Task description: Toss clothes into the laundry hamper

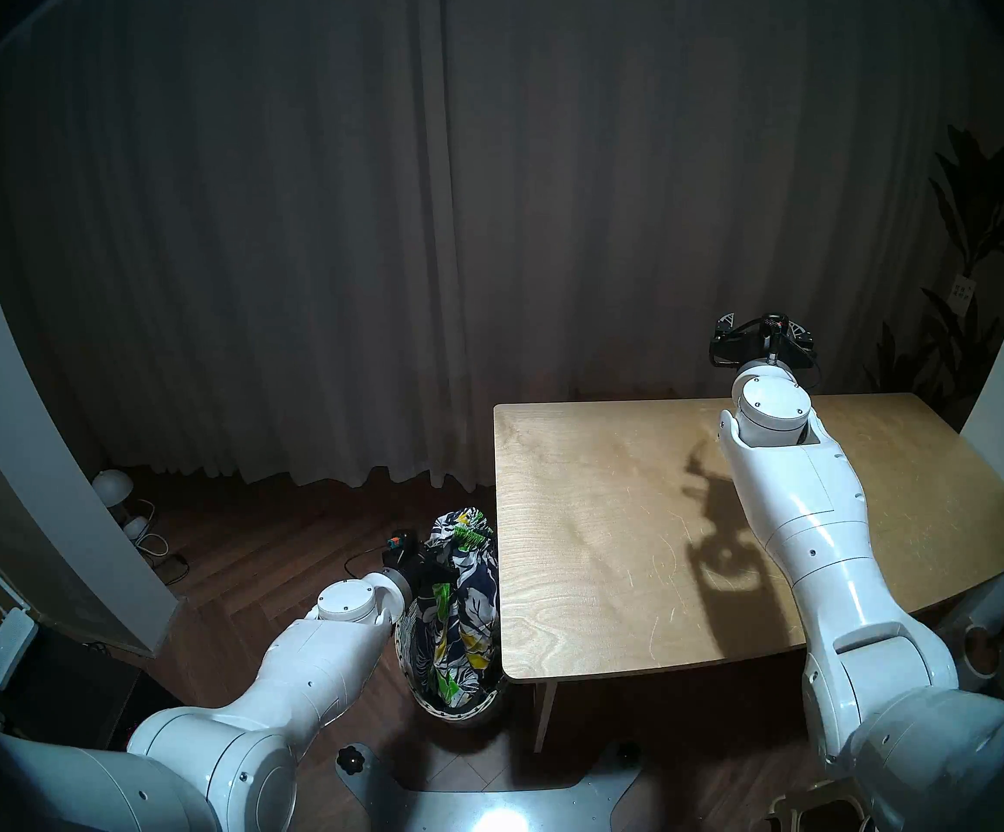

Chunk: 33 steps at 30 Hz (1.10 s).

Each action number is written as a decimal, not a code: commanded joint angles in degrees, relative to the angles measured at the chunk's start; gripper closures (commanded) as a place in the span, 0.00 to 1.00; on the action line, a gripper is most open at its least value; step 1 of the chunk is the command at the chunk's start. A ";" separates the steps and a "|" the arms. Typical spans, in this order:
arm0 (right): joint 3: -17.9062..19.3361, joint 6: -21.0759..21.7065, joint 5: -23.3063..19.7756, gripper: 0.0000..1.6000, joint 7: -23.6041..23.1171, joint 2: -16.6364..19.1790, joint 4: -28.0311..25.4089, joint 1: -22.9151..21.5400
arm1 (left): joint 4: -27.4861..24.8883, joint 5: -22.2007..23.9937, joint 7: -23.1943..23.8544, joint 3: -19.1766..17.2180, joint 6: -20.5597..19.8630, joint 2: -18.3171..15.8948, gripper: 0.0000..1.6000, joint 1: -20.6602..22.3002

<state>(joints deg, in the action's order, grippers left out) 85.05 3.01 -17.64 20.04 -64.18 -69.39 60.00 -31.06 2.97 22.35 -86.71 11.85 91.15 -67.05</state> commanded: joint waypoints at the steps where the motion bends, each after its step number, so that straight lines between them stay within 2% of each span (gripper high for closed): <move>1: 0.02 -0.16 0.01 0.00 -0.12 0.04 -1.26 -0.83 | 4.36 0.47 -0.50 -0.51 3.11 0.74 1.00 5.01; 8: 0.02 -0.16 0.01 0.00 -0.12 0.04 -1.25 -0.83 | 10.88 0.84 -1.68 -1.47 5.16 0.25 1.00 7.16; 21: 0.00 -0.24 0.04 0.00 -0.11 0.01 -1.06 -0.90 | 16.52 -0.07 -3.50 -1.11 2.63 -1.99 1.00 11.52; 33: 0.00 -0.24 0.04 0.00 -0.11 0.02 -1.08 -0.90 | 20.69 -1.19 -4.69 0.03 2.41 -0.03 1.00 11.57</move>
<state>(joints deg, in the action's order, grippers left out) 85.04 3.00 -17.64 20.04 -64.17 -69.32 60.00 -11.06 1.86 17.37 -86.92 13.40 89.61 -57.33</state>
